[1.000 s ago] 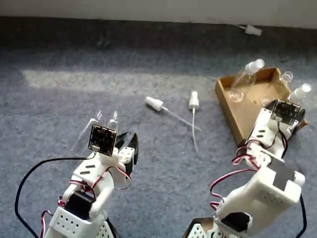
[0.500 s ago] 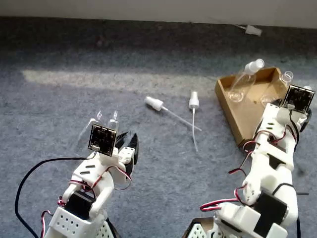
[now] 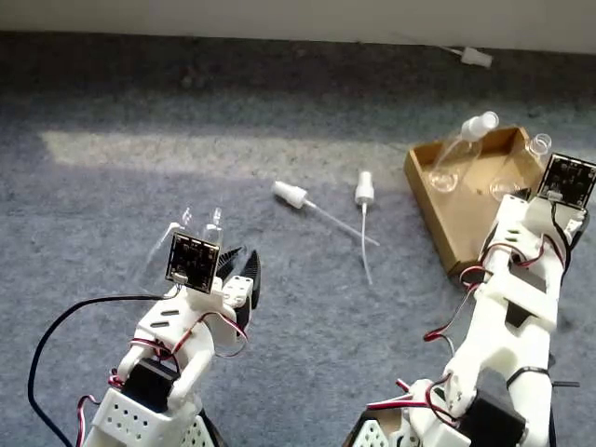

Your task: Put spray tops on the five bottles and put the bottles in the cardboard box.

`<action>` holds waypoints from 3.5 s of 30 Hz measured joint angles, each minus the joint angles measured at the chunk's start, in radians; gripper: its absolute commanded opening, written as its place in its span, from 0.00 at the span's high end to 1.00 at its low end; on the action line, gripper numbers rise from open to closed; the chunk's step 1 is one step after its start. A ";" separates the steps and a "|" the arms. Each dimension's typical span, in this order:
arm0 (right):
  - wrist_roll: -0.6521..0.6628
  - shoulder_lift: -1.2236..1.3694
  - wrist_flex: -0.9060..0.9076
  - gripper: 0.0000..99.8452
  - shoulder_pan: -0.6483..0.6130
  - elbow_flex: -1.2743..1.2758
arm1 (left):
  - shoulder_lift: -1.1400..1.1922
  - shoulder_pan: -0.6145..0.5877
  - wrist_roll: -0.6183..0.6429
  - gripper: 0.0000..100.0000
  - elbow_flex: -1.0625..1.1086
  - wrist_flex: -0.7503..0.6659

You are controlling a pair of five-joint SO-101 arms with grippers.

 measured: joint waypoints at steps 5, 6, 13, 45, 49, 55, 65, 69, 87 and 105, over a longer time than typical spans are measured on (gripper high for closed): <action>0.002 0.000 0.000 0.73 0.000 0.000 | 0.000 0.000 0.000 1.00 0.000 0.000; 0.002 0.000 0.000 0.73 0.000 0.000 | 0.000 0.000 0.000 1.00 0.000 0.000; 0.003 0.000 0.212 0.73 0.000 -0.012 | 0.000 0.000 0.000 1.00 0.000 0.000; 0.003 0.000 1.409 0.73 -0.293 -0.641 | 0.000 -0.199 -0.138 1.00 -0.063 0.043; 0.005 -0.046 1.444 0.73 -0.416 -0.641 | 0.000 -0.302 -0.235 1.00 -0.167 0.215; -0.040 -0.219 1.450 0.73 -0.585 -0.641 | -0.003 -0.463 -0.253 1.00 -0.267 0.459; -0.233 -0.302 1.490 0.73 -0.954 -0.641 | -0.012 -0.802 -0.253 1.00 -0.284 0.643; -0.285 -0.242 1.490 0.73 -1.003 -0.717 | -0.012 -0.914 -0.253 1.00 -0.284 0.700; -0.601 0.437 1.490 0.66 -1.224 -1.181 | -0.014 -1.129 -0.250 1.00 -0.173 0.706; -0.970 0.786 1.363 0.64 -1.349 -1.399 | -0.012 -1.115 -0.250 1.00 -0.112 0.660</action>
